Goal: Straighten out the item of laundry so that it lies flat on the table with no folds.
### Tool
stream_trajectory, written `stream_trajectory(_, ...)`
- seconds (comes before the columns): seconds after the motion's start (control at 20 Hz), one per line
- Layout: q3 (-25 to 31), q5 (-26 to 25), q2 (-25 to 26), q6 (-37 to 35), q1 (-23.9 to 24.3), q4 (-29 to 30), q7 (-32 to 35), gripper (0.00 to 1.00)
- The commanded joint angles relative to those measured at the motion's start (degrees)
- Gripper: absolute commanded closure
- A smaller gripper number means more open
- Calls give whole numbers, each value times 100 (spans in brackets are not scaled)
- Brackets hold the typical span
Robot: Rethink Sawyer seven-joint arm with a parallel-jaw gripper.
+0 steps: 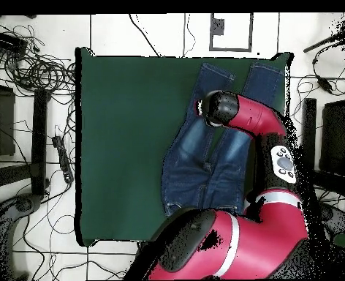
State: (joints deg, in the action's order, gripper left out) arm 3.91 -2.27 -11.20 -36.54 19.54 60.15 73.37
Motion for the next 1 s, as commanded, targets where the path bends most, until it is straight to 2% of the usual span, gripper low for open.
stream_trajectory(0.05,812,-132,391,1298,7,491,643,100)
stream_trajectory(1.0,720,-232,263,876,-280,-78,377,100)
